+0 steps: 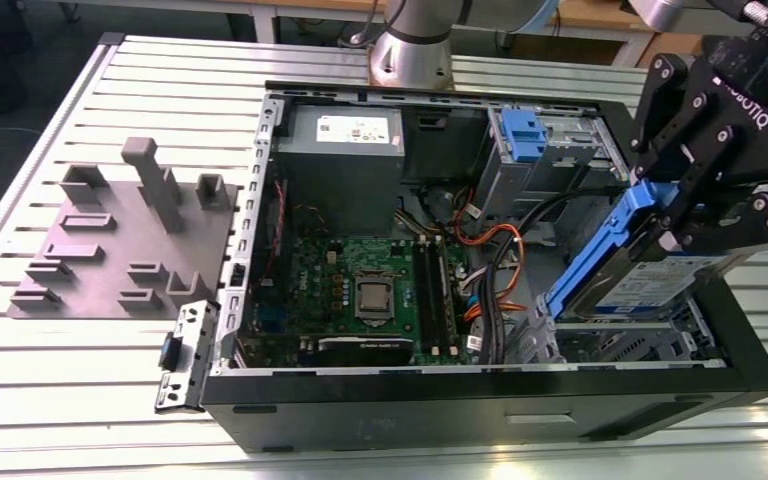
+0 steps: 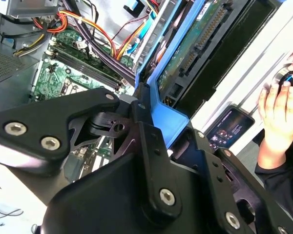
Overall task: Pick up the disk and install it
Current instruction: 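Insert the disk into the insertion slot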
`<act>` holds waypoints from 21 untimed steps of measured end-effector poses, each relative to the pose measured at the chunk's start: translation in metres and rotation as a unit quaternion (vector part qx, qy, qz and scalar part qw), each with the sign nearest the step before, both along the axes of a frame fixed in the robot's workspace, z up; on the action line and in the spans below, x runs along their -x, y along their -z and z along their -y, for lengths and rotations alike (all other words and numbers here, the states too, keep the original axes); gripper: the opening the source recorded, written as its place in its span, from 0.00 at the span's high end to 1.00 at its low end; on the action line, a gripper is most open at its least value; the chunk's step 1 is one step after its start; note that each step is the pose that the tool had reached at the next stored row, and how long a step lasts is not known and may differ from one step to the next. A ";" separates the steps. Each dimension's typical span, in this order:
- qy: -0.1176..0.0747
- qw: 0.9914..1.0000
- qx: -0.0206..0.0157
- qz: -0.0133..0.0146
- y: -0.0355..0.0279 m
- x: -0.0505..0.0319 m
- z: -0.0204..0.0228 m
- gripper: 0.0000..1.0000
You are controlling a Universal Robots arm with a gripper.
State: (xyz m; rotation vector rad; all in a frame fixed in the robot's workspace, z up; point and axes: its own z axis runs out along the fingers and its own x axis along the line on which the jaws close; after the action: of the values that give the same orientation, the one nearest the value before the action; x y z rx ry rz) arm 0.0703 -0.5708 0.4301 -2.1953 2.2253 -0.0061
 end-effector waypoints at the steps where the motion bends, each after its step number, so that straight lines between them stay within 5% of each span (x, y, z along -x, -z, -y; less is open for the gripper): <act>1: 0.000 1.000 0.000 0.000 0.0009 0.0000 0.0001 0.64; 15: 0.000 1.000 0.000 0.000 0.0079 -0.0002 0.0002 0.64; 21: 0.000 1.000 0.001 0.000 0.0182 -0.0002 0.0003 0.56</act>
State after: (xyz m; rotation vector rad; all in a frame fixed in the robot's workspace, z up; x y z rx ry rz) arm 0.0705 -0.5710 0.4119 -2.1958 2.2262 -0.0093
